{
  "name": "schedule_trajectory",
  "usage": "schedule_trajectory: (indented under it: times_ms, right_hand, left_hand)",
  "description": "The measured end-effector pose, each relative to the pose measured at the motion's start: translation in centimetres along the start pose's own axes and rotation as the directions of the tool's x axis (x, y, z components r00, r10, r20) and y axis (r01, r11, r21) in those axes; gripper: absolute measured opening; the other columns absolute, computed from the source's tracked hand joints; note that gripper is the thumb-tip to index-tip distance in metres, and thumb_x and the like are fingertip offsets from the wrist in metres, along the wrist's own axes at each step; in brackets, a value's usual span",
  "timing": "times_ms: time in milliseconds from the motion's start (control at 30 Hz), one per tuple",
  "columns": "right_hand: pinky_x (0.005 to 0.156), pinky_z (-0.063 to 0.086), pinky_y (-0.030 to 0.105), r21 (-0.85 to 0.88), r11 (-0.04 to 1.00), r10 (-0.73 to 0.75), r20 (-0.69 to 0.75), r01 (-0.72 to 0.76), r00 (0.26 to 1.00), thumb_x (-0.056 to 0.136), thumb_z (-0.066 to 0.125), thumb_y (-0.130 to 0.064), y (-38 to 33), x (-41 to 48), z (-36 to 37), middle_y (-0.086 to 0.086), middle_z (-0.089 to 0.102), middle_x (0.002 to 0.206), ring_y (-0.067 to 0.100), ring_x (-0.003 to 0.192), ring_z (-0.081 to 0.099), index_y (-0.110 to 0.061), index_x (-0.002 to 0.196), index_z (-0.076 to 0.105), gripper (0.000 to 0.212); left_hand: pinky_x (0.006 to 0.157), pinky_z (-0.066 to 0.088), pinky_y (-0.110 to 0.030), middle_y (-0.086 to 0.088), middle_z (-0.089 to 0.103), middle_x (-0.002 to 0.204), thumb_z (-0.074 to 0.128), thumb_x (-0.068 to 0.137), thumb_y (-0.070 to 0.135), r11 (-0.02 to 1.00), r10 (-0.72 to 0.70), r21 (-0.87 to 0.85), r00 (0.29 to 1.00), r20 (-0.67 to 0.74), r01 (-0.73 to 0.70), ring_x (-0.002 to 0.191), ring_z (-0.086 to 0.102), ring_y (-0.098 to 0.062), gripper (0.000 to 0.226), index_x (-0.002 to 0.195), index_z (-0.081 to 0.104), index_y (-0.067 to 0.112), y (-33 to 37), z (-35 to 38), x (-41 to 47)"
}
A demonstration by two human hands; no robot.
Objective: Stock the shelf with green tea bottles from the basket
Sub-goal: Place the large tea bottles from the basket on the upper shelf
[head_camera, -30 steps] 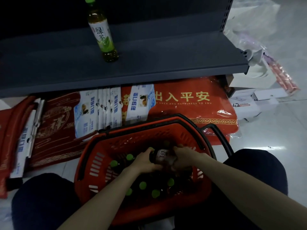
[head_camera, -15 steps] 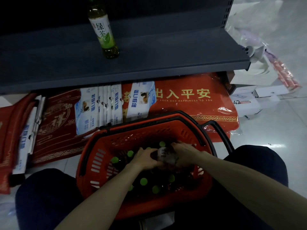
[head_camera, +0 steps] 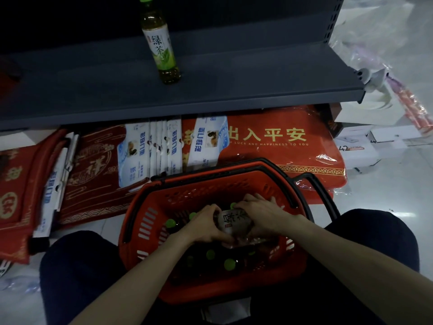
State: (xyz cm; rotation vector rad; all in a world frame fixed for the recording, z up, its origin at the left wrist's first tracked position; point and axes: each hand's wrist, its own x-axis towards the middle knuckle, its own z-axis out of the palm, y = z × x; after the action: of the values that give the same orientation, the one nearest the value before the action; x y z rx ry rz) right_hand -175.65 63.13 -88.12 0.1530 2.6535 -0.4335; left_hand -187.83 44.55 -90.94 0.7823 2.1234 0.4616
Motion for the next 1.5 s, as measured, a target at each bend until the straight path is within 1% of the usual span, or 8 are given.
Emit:
schedule_trajectory:
  times_ms: [233, 433, 767, 967, 1067, 1167, 1333, 1500]
  right_hand:
    - [0.104, 0.038, 0.059, 0.056, 0.996, -0.063, -0.127, 0.071, 0.990, 0.078, 0.079, -0.051, -1.1, -0.9, -1.2, -0.003, 0.044, 0.141, 0.025, 0.135, 0.040, -0.034, 0.154, 0.036, 0.089]
    - [0.110, 0.033, 0.050, 0.281, 0.950, -0.043, -0.305, 0.133, 0.951, 0.075, 0.081, -0.048, -2.0, -1.6, -3.2, -0.010, 0.044, 0.137, 0.019, 0.131, 0.041, -0.039, 0.150, 0.037, 0.088]
    - [0.113, 0.048, 0.039, 0.805, 0.530, 0.047, -0.343, 0.267, 0.938, 0.084, 0.087, -0.027, -0.8, -2.6, -8.0, -0.007, 0.071, 0.130, 0.004, 0.123, 0.063, -0.020, 0.138, 0.062, 0.061]
    - [0.111, 0.049, 0.045, 0.906, 0.292, -0.218, -0.249, 0.307, 0.944, 0.092, 0.072, -0.008, -1.3, -5.3, -12.7, 0.016, 0.068, 0.135, 0.034, 0.129, 0.063, -0.010, 0.139, 0.059, 0.049]
    - [0.108, 0.051, 0.050, 0.897, 0.240, -0.151, -0.342, 0.370, 0.927, 0.090, 0.075, -0.005, -1.7, -6.6, -14.3, 0.019, 0.071, 0.129, 0.039, 0.122, 0.066, -0.006, 0.130, 0.067, 0.041]
    - [0.106, 0.051, 0.058, 0.886, 0.168, 0.004, -0.439, 0.432, 0.899, 0.086, 0.082, -0.009, -2.2, -7.6, -15.5, 0.021, 0.072, 0.125, 0.043, 0.117, 0.069, -0.003, 0.127, 0.068, 0.044]
    - [0.096, 0.058, 0.054, 0.847, 0.044, 0.224, -0.526, 0.530, 0.821, 0.077, 0.088, -0.014, -2.3, -8.9, -18.9, 0.023, 0.075, 0.117, 0.044, 0.108, 0.072, -0.001, 0.121, 0.072, 0.048]
    - [0.084, 0.062, 0.046, 0.766, 0.087, 0.334, -0.625, 0.637, 0.706, 0.077, 0.089, -0.015, -1.8, -11.4, -23.6, 0.019, 0.078, 0.111, 0.038, 0.101, 0.076, -0.003, 0.120, 0.072, 0.047]
  left_hand:
    - [0.089, 0.062, -0.029, 0.017, 0.072, 0.110, 0.101, 0.051, 0.039, 0.979, 0.156, -0.106, 0.977, -0.143, -0.172, 0.104, 0.069, -0.003, 0.077, 0.119, 0.066, 0.035, 0.0, -2.6, -2.1]
    - [0.078, 0.062, -0.034, 0.020, 0.075, 0.090, 0.093, 0.050, 0.055, 0.951, 0.287, 0.189, 0.927, -0.239, -0.246, 0.085, 0.070, 0.003, 0.062, 0.105, 0.069, 0.042, 3.0, -8.0, -4.5]
    - [0.075, 0.045, -0.022, 0.025, 0.062, 0.085, 0.078, 0.053, 0.068, 0.631, 0.485, 0.700, 0.874, -0.019, -0.335, 0.082, 0.058, 0.001, 0.089, 0.137, 0.055, 0.049, 11.8, -16.9, -8.6]
    - [0.076, 0.055, -0.036, 0.013, 0.069, 0.095, 0.073, 0.054, 0.063, 0.385, 0.523, 0.821, 0.833, 0.181, -0.420, 0.089, 0.062, -0.010, 0.098, 0.146, 0.037, 0.054, 18.7, -20.9, -11.3]
    - [0.081, 0.056, -0.040, 0.014, 0.067, 0.108, 0.080, 0.059, 0.066, 0.317, 0.516, 0.847, 0.827, 0.224, -0.428, 0.100, 0.061, -0.012, 0.099, 0.144, 0.032, 0.059, 21.4, -22.7, -12.1]
    - [0.109, 0.046, -0.045, 0.017, 0.043, 0.154, 0.086, 0.065, 0.065, 0.273, 0.569, 0.881, 0.804, 0.176, -0.386, 0.143, 0.038, -0.013, 0.109, 0.153, 0.022, 0.058, 23.6, -24.5, -12.4]
    - [0.129, 0.014, -0.034, 0.030, -0.020, 0.167, 0.091, 0.070, 0.052, 0.489, 0.699, 0.754, 0.715, -0.037, -0.439, 0.157, -0.005, 0.002, 0.139, 0.160, -0.015, 0.051, 25.3, -27.2, -12.5]
    - [0.111, 0.047, -0.029, 0.012, 0.021, 0.171, 0.088, 0.080, 0.040, 0.753, 0.634, 0.423, 0.728, -0.261, -0.505, 0.143, 0.045, -0.007, 0.118, 0.166, 0.005, 0.038, 26.7, -28.4, -12.0]
